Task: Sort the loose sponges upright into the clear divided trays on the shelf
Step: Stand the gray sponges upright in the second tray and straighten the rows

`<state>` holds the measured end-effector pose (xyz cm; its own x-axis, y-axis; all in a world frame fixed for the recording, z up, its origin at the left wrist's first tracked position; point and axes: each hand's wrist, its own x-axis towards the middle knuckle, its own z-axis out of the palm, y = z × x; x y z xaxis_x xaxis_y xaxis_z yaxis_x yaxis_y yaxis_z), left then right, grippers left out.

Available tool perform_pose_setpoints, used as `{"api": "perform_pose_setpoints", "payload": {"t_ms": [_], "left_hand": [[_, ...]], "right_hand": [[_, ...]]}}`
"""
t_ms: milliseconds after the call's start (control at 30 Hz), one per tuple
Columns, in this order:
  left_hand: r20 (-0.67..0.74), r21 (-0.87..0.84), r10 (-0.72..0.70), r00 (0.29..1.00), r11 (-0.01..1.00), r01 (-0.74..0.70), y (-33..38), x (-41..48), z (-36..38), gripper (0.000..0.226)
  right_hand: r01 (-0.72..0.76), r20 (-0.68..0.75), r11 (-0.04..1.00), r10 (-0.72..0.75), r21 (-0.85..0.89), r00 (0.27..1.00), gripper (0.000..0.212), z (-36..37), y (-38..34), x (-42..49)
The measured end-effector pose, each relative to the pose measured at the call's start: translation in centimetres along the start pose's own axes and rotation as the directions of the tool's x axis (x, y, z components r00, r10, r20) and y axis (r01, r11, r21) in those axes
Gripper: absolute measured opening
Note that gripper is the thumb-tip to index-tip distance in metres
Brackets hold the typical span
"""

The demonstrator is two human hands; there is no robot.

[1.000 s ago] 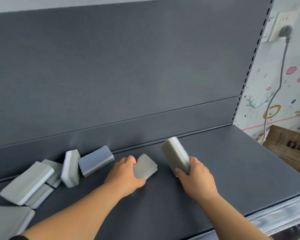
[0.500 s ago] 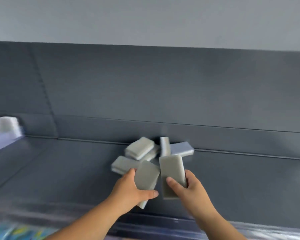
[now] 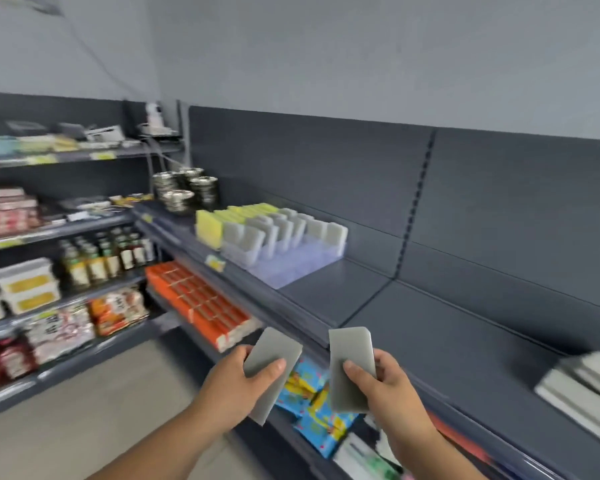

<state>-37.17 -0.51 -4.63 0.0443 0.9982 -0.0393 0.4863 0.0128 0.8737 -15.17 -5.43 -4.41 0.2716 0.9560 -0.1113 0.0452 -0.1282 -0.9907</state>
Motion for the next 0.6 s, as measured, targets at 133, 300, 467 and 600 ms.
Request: {"api": "perform_pose_setpoints", "payload": {"t_ms": [133, 300, 467, 600], "left_hand": [[-0.088, -0.034, -0.090, 0.992, 0.996, 0.087, -3.4, 0.9, -4.1, 0.031], [-0.145, -0.017, -0.137, 0.980, 0.991, 0.136, -4.6, 5.2, -6.7, 0.028], [-0.118, -0.016, -0.114, 0.986, 0.993, 0.113, -2.9, 12.9, -5.9, 0.021], [-0.052, -0.002, -0.052, 0.997, 0.999, 0.052, -0.3, 19.3, -4.5, 0.019]], "right_hand": [[0.017, 0.073, 1.000, -0.016, -0.019, 0.997, 0.016, 6.1, -1.1, 2.7], [0.015, 0.089, 0.999, -0.011, -0.034, 0.996, 0.018, 10.1, -1.7, 7.6], [-0.017, 0.077, 1.000, 0.019, -0.022, 0.997, 0.020, 10.9, -2.6, 15.1], [-0.027, 0.041, 0.997, 0.031, -0.073, 0.999, 0.018, 9.5, -4.3, 21.2]]}}
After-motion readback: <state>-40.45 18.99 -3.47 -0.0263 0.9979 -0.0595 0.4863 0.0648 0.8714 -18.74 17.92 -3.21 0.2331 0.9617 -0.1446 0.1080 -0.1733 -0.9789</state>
